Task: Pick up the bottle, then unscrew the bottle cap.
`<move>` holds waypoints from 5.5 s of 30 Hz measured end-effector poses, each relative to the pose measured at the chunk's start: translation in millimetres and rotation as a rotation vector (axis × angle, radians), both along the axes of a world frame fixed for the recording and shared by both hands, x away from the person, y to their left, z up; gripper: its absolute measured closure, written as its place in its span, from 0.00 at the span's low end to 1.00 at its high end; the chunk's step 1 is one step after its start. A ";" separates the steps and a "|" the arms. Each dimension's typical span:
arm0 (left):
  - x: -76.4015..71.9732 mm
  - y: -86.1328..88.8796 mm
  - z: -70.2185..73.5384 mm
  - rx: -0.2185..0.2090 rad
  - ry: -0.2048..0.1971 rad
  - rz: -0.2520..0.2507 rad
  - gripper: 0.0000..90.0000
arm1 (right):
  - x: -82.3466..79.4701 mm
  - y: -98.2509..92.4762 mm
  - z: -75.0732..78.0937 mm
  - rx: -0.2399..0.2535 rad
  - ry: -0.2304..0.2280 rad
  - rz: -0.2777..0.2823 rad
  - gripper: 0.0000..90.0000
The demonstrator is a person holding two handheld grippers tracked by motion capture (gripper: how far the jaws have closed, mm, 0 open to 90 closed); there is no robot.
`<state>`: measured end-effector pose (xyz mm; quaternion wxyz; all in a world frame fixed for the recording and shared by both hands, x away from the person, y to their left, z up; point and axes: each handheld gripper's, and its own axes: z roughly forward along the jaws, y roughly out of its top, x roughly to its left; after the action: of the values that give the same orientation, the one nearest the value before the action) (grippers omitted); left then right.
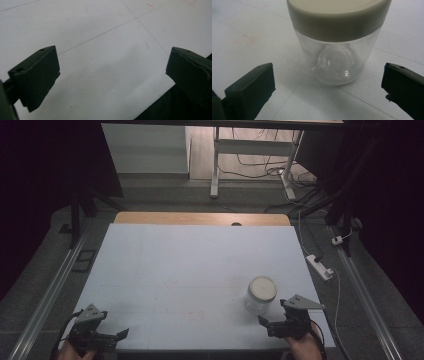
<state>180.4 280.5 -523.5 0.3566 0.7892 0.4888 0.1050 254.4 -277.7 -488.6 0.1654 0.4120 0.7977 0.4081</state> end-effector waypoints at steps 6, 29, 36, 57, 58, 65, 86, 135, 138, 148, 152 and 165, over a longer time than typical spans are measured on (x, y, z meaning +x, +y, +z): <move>0.3 4.4 -0.5 -0.037 0.016 -0.009 0.00 | 6.8 5.9 -0.7 -0.024 0.006 -0.010 0.00; 0.7 0.5 -0.8 -0.015 0.020 -0.051 0.01 | 36.0 21.7 -1.3 -0.037 -0.002 0.009 0.00; 1.0 -0.1 -1.1 -0.012 0.022 -0.055 0.01 | 45.2 25.0 -4.1 -0.021 -0.004 0.013 0.00; 1.4 0.4 -1.3 -0.016 0.026 -0.054 0.01 | 47.7 26.4 -6.0 -0.036 -0.059 0.034 0.06; 1.3 0.4 -1.2 -0.015 0.026 -0.054 0.01 | 47.7 26.1 -6.0 -0.036 -0.060 0.035 0.06; 1.3 0.6 -1.1 -0.017 0.026 -0.056 0.01 | 46.0 26.5 -5.1 -0.045 -0.077 0.033 0.06; 1.9 1.5 -1.5 -0.025 0.031 -0.054 0.01 | 37.6 41.7 12.3 -0.021 -0.129 0.103 0.07; 3.2 1.2 -2.1 -0.025 0.043 -0.059 0.02 | 44.9 127.9 30.0 0.085 -0.170 0.354 0.07; 3.4 0.6 -2.3 -0.020 0.043 -0.060 0.02 | 45.5 134.9 29.6 0.084 -0.169 0.370 0.07; 3.7 -0.1 -2.5 -0.014 0.047 -0.064 0.02 | 44.0 159.5 25.2 0.084 -0.161 0.428 0.07; 3.7 -0.3 -2.5 -0.013 0.047 -0.066 0.02 | 42.9 165.9 23.6 0.080 -0.155 0.442 0.07; 2.3 3.2 -0.6 -0.049 0.027 -0.070 0.00 | 43.1 169.4 22.4 0.077 -0.146 0.459 0.07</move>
<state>182.7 283.6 -524.2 0.3725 0.7982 0.4682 0.0699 297.6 -108.3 -466.2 0.1096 0.1954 0.8403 0.4936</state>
